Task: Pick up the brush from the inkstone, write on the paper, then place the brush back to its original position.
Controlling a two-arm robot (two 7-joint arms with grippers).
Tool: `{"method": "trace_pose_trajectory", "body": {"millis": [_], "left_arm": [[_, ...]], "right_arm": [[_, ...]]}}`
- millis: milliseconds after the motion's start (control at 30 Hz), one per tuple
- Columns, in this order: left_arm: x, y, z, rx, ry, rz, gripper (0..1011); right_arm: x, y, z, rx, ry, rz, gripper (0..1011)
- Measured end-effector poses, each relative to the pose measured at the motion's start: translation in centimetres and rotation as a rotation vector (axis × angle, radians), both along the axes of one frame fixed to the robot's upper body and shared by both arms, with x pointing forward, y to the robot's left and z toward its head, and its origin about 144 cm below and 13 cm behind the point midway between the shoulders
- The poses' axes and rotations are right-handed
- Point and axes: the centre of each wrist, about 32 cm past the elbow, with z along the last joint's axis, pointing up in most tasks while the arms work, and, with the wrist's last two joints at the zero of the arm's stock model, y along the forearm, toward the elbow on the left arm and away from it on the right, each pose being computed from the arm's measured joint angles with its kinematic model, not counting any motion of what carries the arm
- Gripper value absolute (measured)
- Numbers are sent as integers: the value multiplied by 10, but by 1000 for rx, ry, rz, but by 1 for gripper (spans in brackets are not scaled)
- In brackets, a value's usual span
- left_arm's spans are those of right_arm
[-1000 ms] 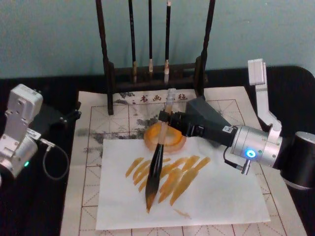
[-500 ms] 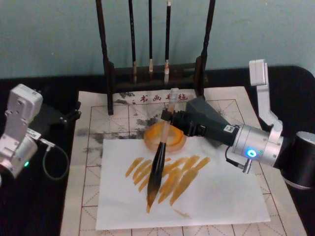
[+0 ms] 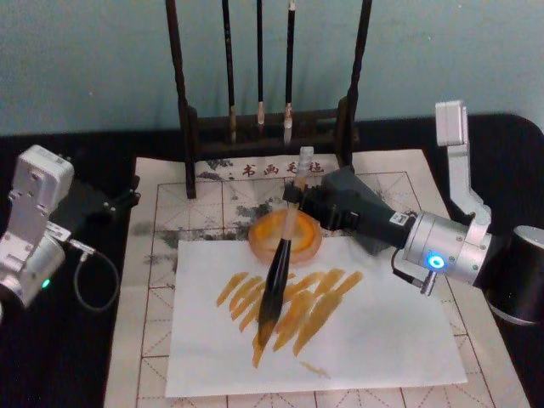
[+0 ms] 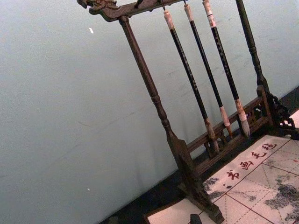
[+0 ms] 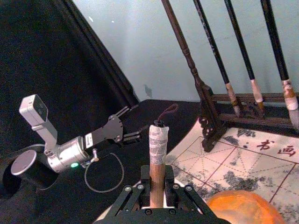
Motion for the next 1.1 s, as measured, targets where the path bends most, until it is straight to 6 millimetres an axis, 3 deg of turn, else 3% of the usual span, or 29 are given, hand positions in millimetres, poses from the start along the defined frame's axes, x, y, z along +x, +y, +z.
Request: {"method": "trace_pose_trajectory", "body": {"millis": [1100], "left_arm": [[0, 0, 0, 0, 0, 0, 1001]], "right_arm": [[9, -11, 3, -15, -61, -63, 200]]}}
